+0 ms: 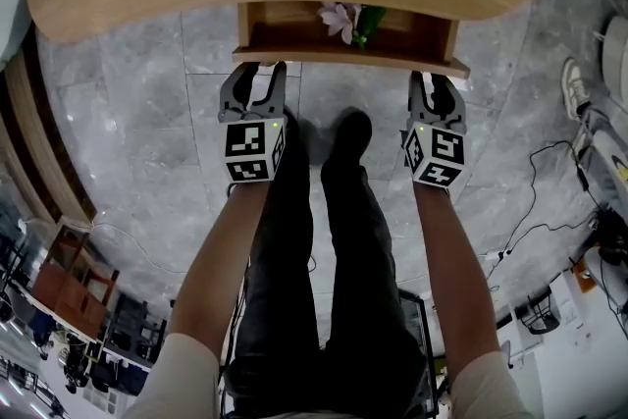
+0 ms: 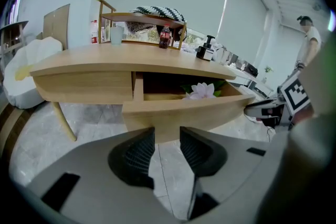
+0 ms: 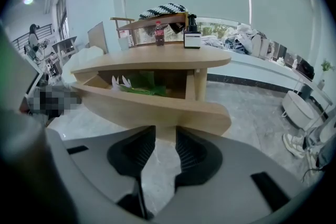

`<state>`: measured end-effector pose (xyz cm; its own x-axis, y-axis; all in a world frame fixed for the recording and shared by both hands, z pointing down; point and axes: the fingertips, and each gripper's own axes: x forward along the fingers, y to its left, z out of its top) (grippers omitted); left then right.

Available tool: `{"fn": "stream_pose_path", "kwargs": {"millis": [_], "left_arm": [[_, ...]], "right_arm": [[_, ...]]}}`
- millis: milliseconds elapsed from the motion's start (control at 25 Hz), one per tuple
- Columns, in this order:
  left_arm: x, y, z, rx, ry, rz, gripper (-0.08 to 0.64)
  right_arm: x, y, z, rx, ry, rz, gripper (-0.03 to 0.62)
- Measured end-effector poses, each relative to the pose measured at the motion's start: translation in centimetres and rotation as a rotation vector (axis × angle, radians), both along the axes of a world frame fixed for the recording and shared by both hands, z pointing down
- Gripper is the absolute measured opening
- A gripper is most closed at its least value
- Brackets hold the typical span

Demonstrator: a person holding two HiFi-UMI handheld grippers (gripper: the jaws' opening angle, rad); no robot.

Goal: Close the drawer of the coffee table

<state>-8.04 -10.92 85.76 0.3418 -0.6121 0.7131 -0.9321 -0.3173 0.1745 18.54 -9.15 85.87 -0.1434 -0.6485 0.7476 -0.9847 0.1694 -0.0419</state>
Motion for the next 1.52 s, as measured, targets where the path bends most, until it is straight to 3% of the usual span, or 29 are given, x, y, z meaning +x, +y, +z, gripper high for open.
{"fn": "stream_pose_path", "kwargs": {"millis": [360,1240,1520], "left_arm": [[-0.7,-2.0,0.1,0.044,-0.021,0.035,0.153],[-0.2,-6.5,-0.4,0.104,-0.020,-0.002,0.155],[0.2,-7.6,-0.1,0.139,-0.035,0.017,0.155]], "right_arm": [[-0.6,-1.8,0.1,0.042,0.027,-0.024,0.135],[-0.1,-6.5,-0.4,0.130,0.022,0.015,0.137],[0.2,-7.5,-0.1,0.159,0.050,-0.044,0.135]]}}
